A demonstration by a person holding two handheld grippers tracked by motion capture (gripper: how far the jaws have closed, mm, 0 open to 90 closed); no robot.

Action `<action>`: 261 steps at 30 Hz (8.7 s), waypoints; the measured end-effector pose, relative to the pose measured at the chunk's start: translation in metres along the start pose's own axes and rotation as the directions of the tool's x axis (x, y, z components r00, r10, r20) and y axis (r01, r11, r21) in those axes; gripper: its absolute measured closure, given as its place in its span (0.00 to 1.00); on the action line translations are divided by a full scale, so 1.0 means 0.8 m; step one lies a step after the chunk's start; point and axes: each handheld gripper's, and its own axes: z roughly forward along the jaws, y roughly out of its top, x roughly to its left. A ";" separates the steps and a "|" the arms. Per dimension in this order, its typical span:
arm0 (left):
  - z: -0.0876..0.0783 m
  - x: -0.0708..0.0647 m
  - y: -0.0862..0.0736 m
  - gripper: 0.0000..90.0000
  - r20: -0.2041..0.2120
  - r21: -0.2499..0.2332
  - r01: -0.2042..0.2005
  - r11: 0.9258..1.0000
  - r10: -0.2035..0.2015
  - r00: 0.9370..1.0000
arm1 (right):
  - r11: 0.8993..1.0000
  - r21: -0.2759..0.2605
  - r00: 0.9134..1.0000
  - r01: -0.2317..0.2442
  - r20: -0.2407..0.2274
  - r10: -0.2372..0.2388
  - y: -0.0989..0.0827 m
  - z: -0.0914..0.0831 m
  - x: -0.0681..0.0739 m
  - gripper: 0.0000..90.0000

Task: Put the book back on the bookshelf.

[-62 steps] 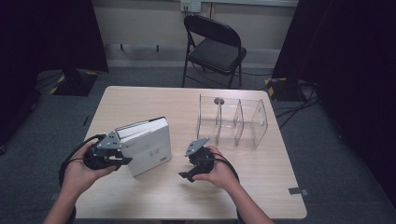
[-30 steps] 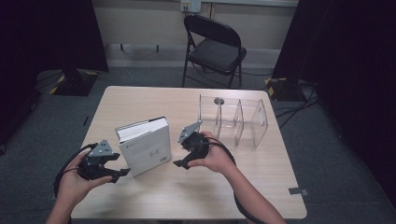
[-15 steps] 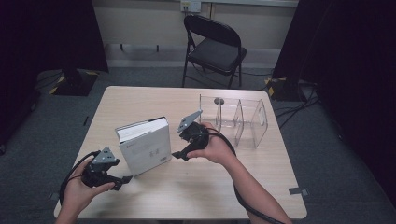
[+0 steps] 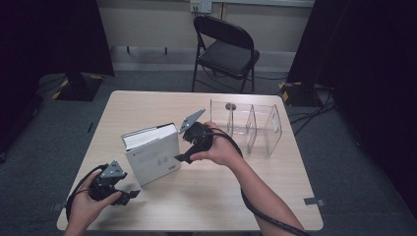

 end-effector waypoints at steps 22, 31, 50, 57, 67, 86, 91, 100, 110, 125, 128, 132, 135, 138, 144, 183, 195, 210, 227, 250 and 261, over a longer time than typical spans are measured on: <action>0.014 -0.003 -0.011 0.21 0.013 0.018 0.000 1.000 -0.001 1.000 | 0.999 -0.049 0.998 0.018 -0.062 -0.021 0.049 0.005 -0.017 0.23; 0.014 -0.001 -0.011 0.20 0.012 0.007 -0.002 1.000 0.002 1.000 | 0.996 -0.066 0.993 0.063 -0.091 -0.069 0.060 0.010 -0.011 0.26; 0.027 -0.002 -0.015 0.20 0.006 -0.015 -0.011 1.000 0.011 1.000 | 0.999 0.035 0.995 0.026 -0.099 -0.023 0.046 -0.025 0.009 0.58; 0.033 -0.003 -0.012 0.21 -0.001 -0.031 -0.019 0.999 0.019 1.000 | 0.997 0.072 0.997 0.000 -0.072 0.006 0.025 -0.049 0.011 0.58; 0.041 -0.002 -0.012 0.21 -0.006 -0.042 -0.042 0.998 0.042 0.999 | 0.990 0.138 0.998 -0.029 -0.047 0.036 0.026 -0.056 0.015 0.54; 0.047 0.000 -0.014 0.19 0.016 -0.065 -0.045 0.997 0.046 0.999 | 0.969 0.245 0.998 -0.031 -0.051 0.044 0.057 -0.017 0.018 0.42; 0.048 0.000 -0.016 0.18 0.020 -0.076 -0.040 0.996 0.042 0.999 | 0.968 0.251 0.999 -0.003 -0.045 0.015 0.060 -0.012 0.016 0.42; 0.048 0.002 -0.018 0.16 0.023 -0.091 -0.046 0.995 0.049 0.999 | 0.967 0.252 0.998 -0.022 -0.048 0.036 0.065 -0.005 0.012 0.40; 0.049 0.003 -0.020 0.15 0.032 -0.106 -0.046 0.993 0.050 0.998 | 0.955 0.293 0.996 -0.049 -0.056 0.068 0.072 0.008 0.013 0.45; 0.051 0.003 -0.020 0.09 0.042 -0.110 -0.059 0.992 0.063 0.997 | 0.951 0.305 0.998 -0.044 -0.023 0.054 0.072 0.006 0.021 0.56; 0.052 0.003 -0.020 0.09 0.047 -0.107 -0.061 0.992 0.066 0.997 | 0.949 0.312 0.998 -0.051 -0.019 0.060 0.072 0.003 0.020 0.57; 0.052 0.003 -0.020 0.08 0.049 -0.107 -0.065 0.992 0.071 0.996 | 0.947 0.314 0.996 -0.073 -0.021 0.084 0.065 -0.003 0.018 0.57; 0.053 0.003 -0.019 0.06 0.052 -0.101 -0.064 0.993 0.070 0.996 | 0.945 0.317 0.995 -0.084 -0.016 0.094 0.061 -0.008 0.017 0.58; 0.054 0.003 -0.019 0.03 0.048 -0.101 -0.063 0.993 0.068 0.997 | 0.945 0.318 0.996 -0.081 -0.011 0.089 0.057 -0.013 0.016 0.58; 0.055 0.003 -0.017 0.01 0.052 -0.091 -0.067 0.994 0.072 0.996 | 0.944 0.317 0.995 -0.090 -0.009 0.098 0.049 -0.020 0.015 0.58; 0.057 0.004 -0.016 0.00 0.058 -0.089 -0.075 0.993 0.081 0.995 | 0.915 0.365 0.985 -0.171 0.036 0.170 0.025 -0.060 0.007 0.58; 0.058 0.005 -0.015 0.00 0.061 -0.091 -0.070 0.993 0.076 0.995 | 0.911 0.355 0.977 -0.212 0.051 0.207 0.010 -0.085 0.002 0.58; 0.058 0.006 -0.014 0.00 0.059 -0.088 -0.077 0.993 0.082 0.995 | 0.902 0.358 0.971 -0.240 0.070 0.230 -0.002 -0.111 -0.001 0.58; 0.059 0.007 -0.013 0.00 0.054 -0.088 -0.080 0.993 0.085 0.995 | 0.897 0.343 0.960 -0.280 0.092 0.264 -0.024 -0.134 -0.003 0.58; 0.060 0.008 -0.012 0.00 0.059 -0.088 -0.079 0.993 0.084 0.995 | 0.883 0.333 0.944 -0.330 0.129 0.304 -0.048 -0.158 -0.006 0.58; 0.061 0.007 -0.012 0.00 0.061 -0.091 -0.073 0.993 0.079 0.995 | 0.876 0.313 0.930 -0.367 0.152 0.335 -0.064 -0.174 -0.010 0.58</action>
